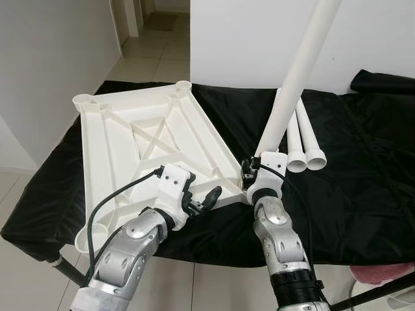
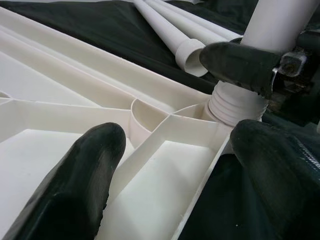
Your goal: Building children table
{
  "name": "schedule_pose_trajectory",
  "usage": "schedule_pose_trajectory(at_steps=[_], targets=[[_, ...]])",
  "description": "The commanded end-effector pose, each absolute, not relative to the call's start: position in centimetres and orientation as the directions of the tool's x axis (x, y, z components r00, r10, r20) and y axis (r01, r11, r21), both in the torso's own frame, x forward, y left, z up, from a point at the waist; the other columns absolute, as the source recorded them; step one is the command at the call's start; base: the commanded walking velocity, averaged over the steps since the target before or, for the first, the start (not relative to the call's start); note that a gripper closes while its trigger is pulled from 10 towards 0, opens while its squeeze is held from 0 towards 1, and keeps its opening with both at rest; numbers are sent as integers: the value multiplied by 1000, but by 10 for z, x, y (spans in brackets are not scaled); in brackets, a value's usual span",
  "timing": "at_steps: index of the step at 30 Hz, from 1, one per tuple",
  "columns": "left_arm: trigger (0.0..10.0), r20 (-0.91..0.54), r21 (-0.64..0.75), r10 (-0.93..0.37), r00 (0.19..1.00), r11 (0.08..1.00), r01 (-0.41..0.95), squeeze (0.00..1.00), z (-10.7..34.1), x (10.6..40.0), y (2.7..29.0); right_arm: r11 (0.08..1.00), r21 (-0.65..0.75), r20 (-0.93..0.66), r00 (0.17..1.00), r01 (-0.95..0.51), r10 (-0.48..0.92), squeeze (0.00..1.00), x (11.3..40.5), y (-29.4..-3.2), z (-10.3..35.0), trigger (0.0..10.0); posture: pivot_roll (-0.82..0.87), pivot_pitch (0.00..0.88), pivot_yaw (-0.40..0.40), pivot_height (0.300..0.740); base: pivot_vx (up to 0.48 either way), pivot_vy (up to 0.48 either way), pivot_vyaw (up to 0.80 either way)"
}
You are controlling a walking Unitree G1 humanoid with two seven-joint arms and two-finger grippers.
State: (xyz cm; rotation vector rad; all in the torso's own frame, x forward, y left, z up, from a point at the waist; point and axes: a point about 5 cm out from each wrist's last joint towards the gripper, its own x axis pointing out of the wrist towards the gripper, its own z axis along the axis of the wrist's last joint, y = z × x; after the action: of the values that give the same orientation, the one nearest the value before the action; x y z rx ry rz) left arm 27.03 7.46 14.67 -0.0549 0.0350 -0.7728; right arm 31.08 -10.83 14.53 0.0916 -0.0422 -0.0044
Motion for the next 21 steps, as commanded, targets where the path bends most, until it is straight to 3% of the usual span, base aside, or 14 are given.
schedule_pose_trajectory(at_steps=[1,9,10,21], targets=[[10000,-46,-22,-716,697,698,716,0,142,267,70,990,130,94,995,-48,36,1000,307,-108,154,10000,19,19,8,740,0,0,0],[10000,-38,-12,-714,699,700,714,0,144,268,69,996,73,103,994,-54,46,980,300,-108,157,10000,17,24,15,740,0,0,0],[10000,-21,-7,-703,711,712,703,0,150,273,68,996,44,113,991,-74,68,0,297,-112,156,10000,17,24,15,740,0,0,0],[10000,-121,18,-646,754,758,652,0,144,295,79,996,21,127,989,-81,78,0,281,-122,151,10000,10,31,27,740,0,0,0]])
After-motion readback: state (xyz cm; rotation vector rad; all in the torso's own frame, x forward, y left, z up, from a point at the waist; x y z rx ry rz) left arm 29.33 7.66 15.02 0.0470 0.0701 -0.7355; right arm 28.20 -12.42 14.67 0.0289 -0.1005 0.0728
